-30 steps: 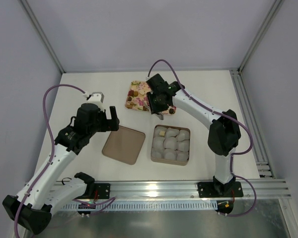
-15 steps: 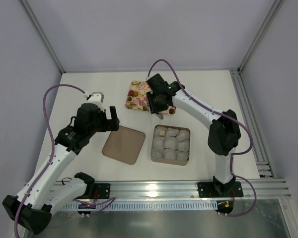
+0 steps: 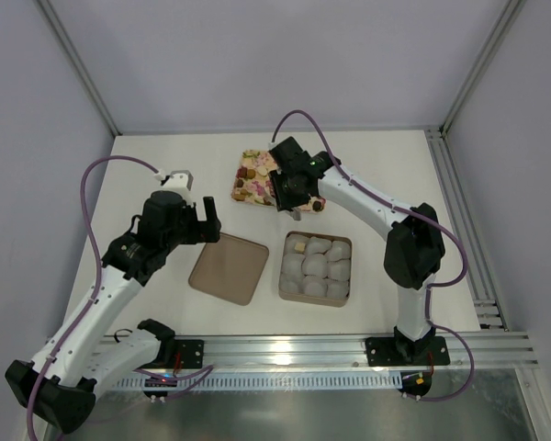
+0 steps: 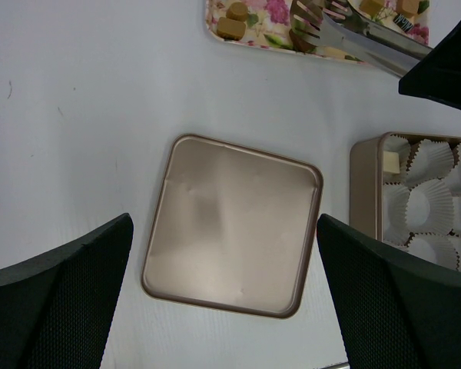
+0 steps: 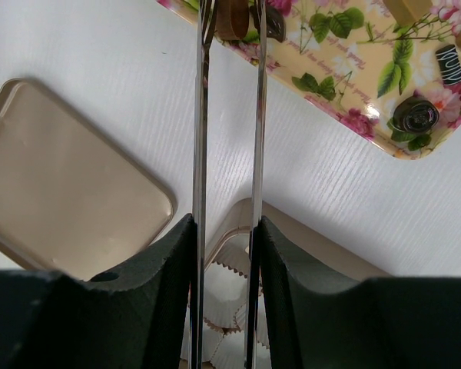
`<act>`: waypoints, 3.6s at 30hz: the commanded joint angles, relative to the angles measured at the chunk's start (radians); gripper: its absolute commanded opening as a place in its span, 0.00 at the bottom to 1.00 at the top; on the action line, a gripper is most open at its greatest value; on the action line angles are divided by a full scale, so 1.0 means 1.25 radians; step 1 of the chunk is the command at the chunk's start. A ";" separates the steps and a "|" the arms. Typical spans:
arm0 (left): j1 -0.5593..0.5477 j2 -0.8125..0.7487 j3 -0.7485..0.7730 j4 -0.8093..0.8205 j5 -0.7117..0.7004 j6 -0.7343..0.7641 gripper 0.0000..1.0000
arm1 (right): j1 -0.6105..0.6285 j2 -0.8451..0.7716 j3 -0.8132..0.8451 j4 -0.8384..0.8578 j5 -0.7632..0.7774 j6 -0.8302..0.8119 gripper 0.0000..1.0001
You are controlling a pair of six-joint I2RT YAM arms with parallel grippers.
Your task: Pack the chocolate
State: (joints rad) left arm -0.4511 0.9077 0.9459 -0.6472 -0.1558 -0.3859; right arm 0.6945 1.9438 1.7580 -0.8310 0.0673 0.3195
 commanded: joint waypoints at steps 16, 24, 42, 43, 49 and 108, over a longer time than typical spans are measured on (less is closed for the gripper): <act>0.003 0.003 0.029 0.011 0.007 -0.002 1.00 | 0.014 -0.038 0.028 0.021 -0.008 0.000 0.43; 0.001 0.000 0.029 0.012 0.007 -0.003 1.00 | 0.014 -0.037 0.013 0.011 0.005 -0.013 0.42; 0.001 0.002 0.027 0.010 0.007 -0.003 1.00 | 0.014 -0.014 0.001 -0.019 0.012 -0.051 0.41; 0.003 0.000 0.027 0.011 0.007 -0.003 1.00 | 0.014 -0.011 0.001 -0.017 0.014 -0.051 0.41; 0.001 0.002 0.026 0.011 0.007 -0.002 1.00 | 0.014 0.003 0.020 -0.027 0.022 -0.059 0.35; 0.003 -0.001 0.025 0.011 0.018 -0.008 1.00 | -0.012 -0.770 -0.619 -0.056 -0.042 0.093 0.24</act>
State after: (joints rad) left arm -0.4511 0.9115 0.9459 -0.6476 -0.1375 -0.3889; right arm 0.6823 0.9867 0.9840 -0.9485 0.0235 0.4217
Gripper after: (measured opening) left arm 0.996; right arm 0.288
